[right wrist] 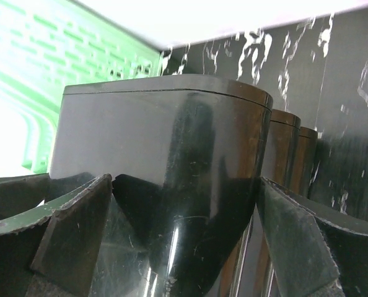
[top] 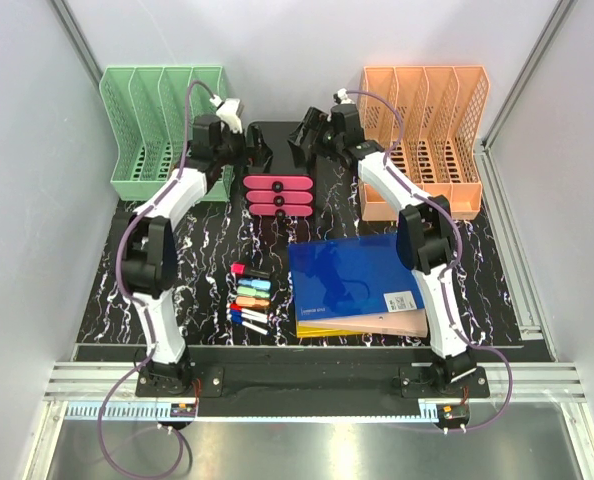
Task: Organize the desk
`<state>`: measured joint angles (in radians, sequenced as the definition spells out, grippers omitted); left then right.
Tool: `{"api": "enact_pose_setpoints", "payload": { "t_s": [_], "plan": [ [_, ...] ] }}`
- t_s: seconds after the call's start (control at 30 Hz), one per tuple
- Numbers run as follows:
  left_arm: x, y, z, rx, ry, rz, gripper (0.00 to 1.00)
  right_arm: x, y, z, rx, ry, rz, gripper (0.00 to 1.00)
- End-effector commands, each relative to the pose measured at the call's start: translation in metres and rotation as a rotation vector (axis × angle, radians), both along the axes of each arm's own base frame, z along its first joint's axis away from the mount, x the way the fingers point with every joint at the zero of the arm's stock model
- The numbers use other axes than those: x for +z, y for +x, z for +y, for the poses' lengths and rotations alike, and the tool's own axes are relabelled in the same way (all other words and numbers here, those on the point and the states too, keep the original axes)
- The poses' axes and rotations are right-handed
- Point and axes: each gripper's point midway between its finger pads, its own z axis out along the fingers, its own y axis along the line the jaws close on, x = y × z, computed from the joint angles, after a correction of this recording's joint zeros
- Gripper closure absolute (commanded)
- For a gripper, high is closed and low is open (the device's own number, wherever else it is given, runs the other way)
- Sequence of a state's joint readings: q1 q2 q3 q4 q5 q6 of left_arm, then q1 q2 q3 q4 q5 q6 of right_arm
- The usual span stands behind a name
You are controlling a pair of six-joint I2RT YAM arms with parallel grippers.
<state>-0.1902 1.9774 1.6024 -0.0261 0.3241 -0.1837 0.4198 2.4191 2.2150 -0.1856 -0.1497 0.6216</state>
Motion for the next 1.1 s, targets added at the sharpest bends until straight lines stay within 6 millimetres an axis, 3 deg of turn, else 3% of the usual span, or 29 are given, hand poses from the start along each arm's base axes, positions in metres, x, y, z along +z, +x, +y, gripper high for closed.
{"api": "enact_pose_setpoints", "payload": {
  "t_s": [0.0,0.03,0.07,0.1,0.13,0.2,0.23,0.43,0.47,0.5,0.57,0.6,0.67,0.7,0.73,0.77,0.8,0.83,0.87,0.93,0.97,1.03,1.07],
  "plan": [
    [-0.079,-0.076,-0.011,-0.139,0.073,0.262,0.01,-0.008,-0.061,0.037,0.133,-0.077,0.054,0.00],
    [-0.079,-0.081,-0.009,-0.142,0.076,0.261,0.01,-0.022,-0.068,0.035,0.134,-0.088,0.083,0.00],
    [-0.074,-0.086,-0.009,-0.146,0.074,0.251,0.01,-0.022,-0.070,0.034,0.133,-0.084,0.080,0.00],
    [-0.083,-0.096,-0.007,-0.150,0.075,0.276,0.01,-0.015,-0.075,0.034,0.132,-0.076,0.077,0.00],
    [-0.083,-0.100,-0.007,-0.153,0.073,0.278,0.01,-0.028,-0.082,0.031,0.130,-0.087,0.103,0.00],
    [-0.085,-0.111,-0.006,-0.161,0.070,0.287,0.01,-0.022,-0.088,0.030,0.127,-0.083,0.088,0.00],
    [-0.085,-0.114,-0.006,-0.163,0.068,0.290,0.01,-0.031,-0.094,0.028,0.126,-0.093,0.106,0.00],
    [-0.066,-0.123,-0.004,-0.157,0.064,0.259,0.01,-0.029,-0.095,0.019,0.106,-0.141,0.094,0.00],
    [-0.061,-0.122,-0.003,-0.154,0.068,0.250,0.01,-0.025,-0.093,0.015,0.106,-0.169,0.082,0.00],
    [-0.042,-0.120,-0.002,-0.149,0.071,0.218,0.01,-0.007,-0.082,0.015,0.092,-0.174,0.050,0.00],
    [-0.012,-0.113,0.001,-0.133,0.079,0.159,0.01,-0.015,-0.077,-0.001,0.064,-0.252,0.104,0.00],
    [0.005,-0.116,0.003,-0.125,0.080,0.131,0.01,0.013,-0.066,-0.003,0.042,-0.241,0.064,0.00],
    [0.030,-0.116,0.006,-0.118,0.075,0.085,0.01,0.000,-0.063,-0.020,0.024,-0.275,0.150,0.00],
    [0.037,-0.120,0.007,-0.116,0.069,0.081,0.01,0.024,-0.057,-0.019,0.027,-0.246,0.122,0.00],
    [0.051,-0.126,0.007,-0.125,0.057,0.057,0.01,0.018,-0.063,-0.024,0.033,-0.260,0.172,0.00],
    [0.052,-0.131,0.007,-0.129,0.053,0.060,0.01,0.015,-0.063,-0.024,0.039,-0.268,0.189,0.00],
    [0.052,-0.136,0.008,-0.129,0.047,0.067,0.01,0.024,-0.064,-0.024,0.040,-0.266,0.177,0.01],
    [0.060,-0.143,0.007,-0.137,0.039,0.052,0.01,0.023,-0.070,-0.025,0.047,-0.277,0.195,0.00],
    [0.052,-0.149,0.008,-0.138,0.040,0.068,0.01,0.036,-0.075,-0.026,0.047,-0.280,0.177,0.00],
    [0.049,-0.155,0.011,-0.130,0.045,0.072,0.01,0.032,-0.086,-0.028,0.036,-0.338,0.177,0.00],
    [0.049,-0.161,0.012,-0.130,0.044,0.072,0.01,0.050,-0.094,-0.031,0.041,-0.344,0.145,0.00],
    [0.050,-0.167,0.010,-0.142,0.027,0.075,0.01,0.047,-0.108,-0.037,0.041,-0.368,0.165,0.00],
    [0.054,-0.169,0.010,-0.142,0.020,0.068,0.01,0.072,-0.121,-0.040,0.045,-0.350,0.135,0.00]
  ]
}}
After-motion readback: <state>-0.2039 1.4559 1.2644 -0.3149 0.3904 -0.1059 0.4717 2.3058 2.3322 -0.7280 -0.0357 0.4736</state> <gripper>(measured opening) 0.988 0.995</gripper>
